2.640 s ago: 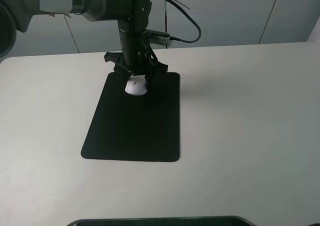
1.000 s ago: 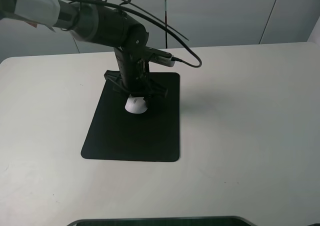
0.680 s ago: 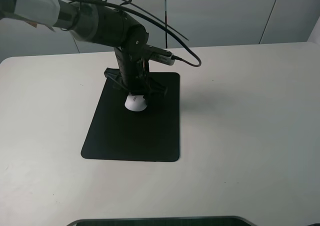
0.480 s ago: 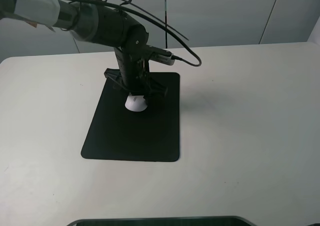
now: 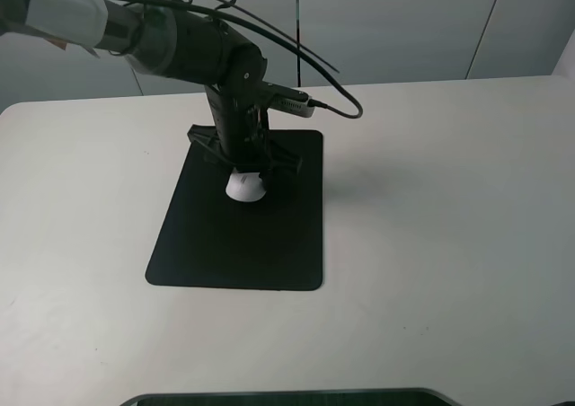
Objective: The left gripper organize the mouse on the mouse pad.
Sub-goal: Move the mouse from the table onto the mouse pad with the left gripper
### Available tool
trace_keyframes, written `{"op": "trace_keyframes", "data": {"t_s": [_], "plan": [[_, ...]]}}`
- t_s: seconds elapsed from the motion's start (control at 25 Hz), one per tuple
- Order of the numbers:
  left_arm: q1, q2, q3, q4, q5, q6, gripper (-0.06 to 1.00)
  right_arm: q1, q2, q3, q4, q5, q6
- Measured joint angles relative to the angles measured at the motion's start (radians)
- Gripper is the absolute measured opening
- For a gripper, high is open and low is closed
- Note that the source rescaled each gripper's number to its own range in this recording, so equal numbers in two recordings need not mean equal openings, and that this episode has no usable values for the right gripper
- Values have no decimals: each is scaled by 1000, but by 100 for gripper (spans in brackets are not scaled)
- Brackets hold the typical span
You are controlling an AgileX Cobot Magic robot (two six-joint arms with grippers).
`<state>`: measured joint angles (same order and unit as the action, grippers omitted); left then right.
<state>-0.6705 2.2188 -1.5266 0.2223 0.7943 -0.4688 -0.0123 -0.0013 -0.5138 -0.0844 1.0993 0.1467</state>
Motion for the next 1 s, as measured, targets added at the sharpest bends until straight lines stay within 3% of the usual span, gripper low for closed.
{"op": "trace_keyframes", "data": {"t_s": [1.0], "plan": [[0, 0, 8, -15, 4, -72, 0, 0, 0, 0, 0, 0, 0]]}}
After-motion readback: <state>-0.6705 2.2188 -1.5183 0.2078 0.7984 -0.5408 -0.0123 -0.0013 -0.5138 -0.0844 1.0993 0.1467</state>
